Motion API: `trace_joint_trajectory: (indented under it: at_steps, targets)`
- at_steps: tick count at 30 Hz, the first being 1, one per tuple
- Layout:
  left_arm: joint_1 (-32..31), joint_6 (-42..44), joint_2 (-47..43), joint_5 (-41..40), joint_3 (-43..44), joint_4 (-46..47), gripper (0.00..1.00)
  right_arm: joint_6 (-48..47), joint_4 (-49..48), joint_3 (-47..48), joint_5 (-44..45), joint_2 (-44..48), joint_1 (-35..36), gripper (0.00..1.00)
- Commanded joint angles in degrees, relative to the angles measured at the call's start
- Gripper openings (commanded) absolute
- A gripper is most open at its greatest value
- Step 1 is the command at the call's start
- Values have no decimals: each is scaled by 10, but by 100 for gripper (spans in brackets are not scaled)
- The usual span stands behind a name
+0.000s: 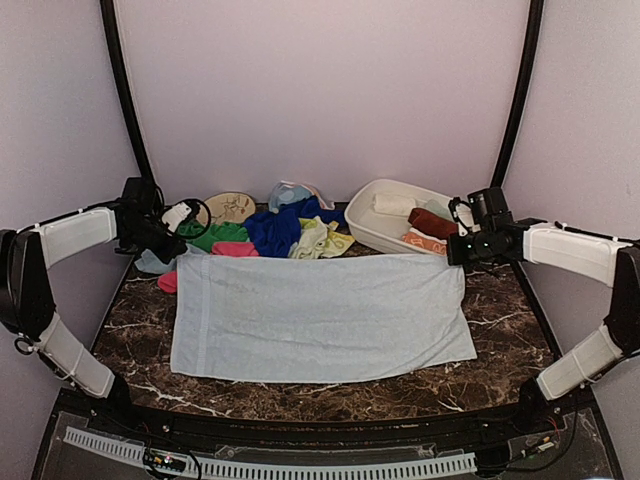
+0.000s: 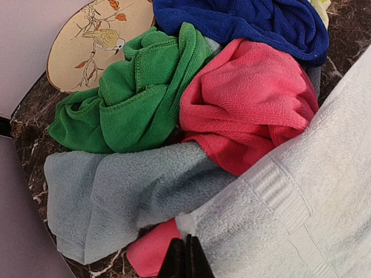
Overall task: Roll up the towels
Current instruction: Fold the towel at the center of the board.
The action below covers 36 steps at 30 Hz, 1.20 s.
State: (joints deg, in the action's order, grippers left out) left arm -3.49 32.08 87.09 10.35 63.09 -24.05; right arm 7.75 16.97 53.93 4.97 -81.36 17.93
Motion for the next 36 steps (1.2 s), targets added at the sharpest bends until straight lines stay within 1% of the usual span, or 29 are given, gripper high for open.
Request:
trace_joint_trajectory:
  at_steps: [1, 6, 12, 17, 22, 24, 28, 31, 36]
  targets:
    - [3, -12, -11, 13, 13, 19, 0, -10, -36, 6, 8, -5, -5, 0]
    - [3, -10, -37, 21, -16, 50, 0, -12, -40, -6, 26, 1, -5, 0]
    - [4, -6, -19, -29, 2, 67, 0, -19, -46, -1, 34, -12, -5, 0]
    - [4, -23, -15, -7, 22, 51, 0, -16, -49, -2, 34, -28, -5, 0]
    - [5, -12, -32, -2, 8, 51, 0, -6, -55, -23, 23, -13, -3, 0]
    - [5, 1, -45, 17, -7, 44, 0, 0, -53, -33, 19, -1, 2, 0]
    - [5, 37, -92, 55, -68, 47, 0, 11, -28, -52, 32, 23, 11, 0]
    - [5, 65, -128, 58, -109, 46, 0, 23, 1, -65, 43, 45, 13, 0]
    - [6, 88, -173, 78, -156, 22, 0, 52, 18, -102, 39, 91, 27, 0]
